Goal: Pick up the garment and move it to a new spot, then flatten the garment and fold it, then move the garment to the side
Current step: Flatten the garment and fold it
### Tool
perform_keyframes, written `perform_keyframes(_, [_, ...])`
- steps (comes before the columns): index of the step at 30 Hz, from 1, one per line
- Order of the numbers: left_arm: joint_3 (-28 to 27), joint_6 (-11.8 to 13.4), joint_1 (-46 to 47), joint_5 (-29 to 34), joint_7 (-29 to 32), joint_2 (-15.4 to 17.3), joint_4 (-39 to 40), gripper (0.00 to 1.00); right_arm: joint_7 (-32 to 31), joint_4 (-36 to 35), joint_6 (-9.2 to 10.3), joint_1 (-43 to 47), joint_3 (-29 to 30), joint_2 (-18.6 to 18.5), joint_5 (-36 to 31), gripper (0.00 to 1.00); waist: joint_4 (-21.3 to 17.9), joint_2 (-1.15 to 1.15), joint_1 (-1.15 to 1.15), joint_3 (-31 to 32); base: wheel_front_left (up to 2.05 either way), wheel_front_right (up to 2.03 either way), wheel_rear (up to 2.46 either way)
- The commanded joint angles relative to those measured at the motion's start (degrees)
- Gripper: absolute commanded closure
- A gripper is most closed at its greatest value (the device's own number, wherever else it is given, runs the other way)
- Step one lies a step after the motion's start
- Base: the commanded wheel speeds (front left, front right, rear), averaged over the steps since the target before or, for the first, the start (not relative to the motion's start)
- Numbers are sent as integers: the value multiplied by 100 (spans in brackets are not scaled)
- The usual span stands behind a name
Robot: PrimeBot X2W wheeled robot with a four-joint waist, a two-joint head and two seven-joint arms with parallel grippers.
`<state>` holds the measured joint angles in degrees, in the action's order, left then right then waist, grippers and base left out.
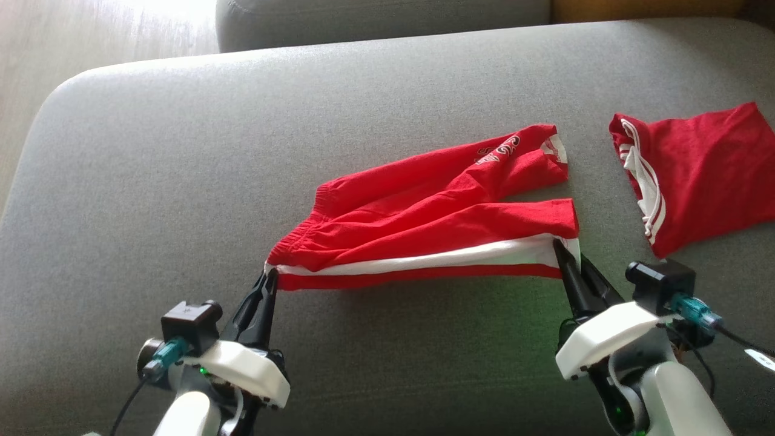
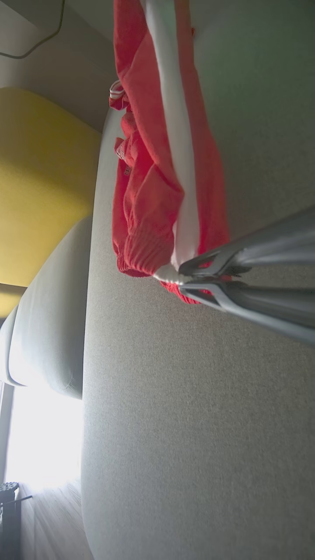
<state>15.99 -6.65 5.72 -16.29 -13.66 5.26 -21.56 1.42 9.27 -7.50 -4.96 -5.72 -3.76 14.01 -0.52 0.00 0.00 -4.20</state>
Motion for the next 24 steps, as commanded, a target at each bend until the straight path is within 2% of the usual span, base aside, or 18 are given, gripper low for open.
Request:
perform_keyframes(1, [-218, -8, 83, -29, -3, 114, 219, 100, -23, -278, 1, -116, -92, -29, -51, 100, -9, 0, 0, 2, 0, 0, 0])
perform_keyframes(5, [-230, 8, 51, -94, 41, 122, 357, 100, -184, -364, 1, -4, -7, -4, -19, 100, -25, 0, 0, -12, 0, 0, 0])
perform_keyframes(8, [-174, 12, 4, -102, 106, 133, 357, 100, -405, -109, 1, 116, 99, 20, 31, 100, -20, 0, 0, -41, 0, 0, 0])
perform_keyframes(9, [-155, 13, -7, -102, 126, 133, 335, 100, -435, -27, 1, 144, 96, 23, 30, 76, -15, 0, 0, -50, 0, 0, 0])
perform_keyframes(10, [-137, 17, -16, -99, 143, 132, 304, 100, -426, 53, 1, 169, 102, 26, 19, 32, -10, 0, 0, -60, 0, 0, 0])
perform_keyframes(11, [-117, 30, -21, -83, 162, 138, 264, 100, -409, 147, 1, 194, 126, 30, 36, 0, -7, 0, 0, -78, 0, 0, 0])
perform_keyframes(15, [98, 149, -16, 256, 178, 259, 22, 100, -274, 547, 1, 257, 71, 3, -72, 0, 3, 0, 0, -144, 0, 0, 0])
perform_keyframes(24, [135, 159, 98, 173, 31, 152, -290, 100, -34, 885, 1, 128, -142, -4, 95, 0, -2, 0, 0, -268, 0, 0, 0])
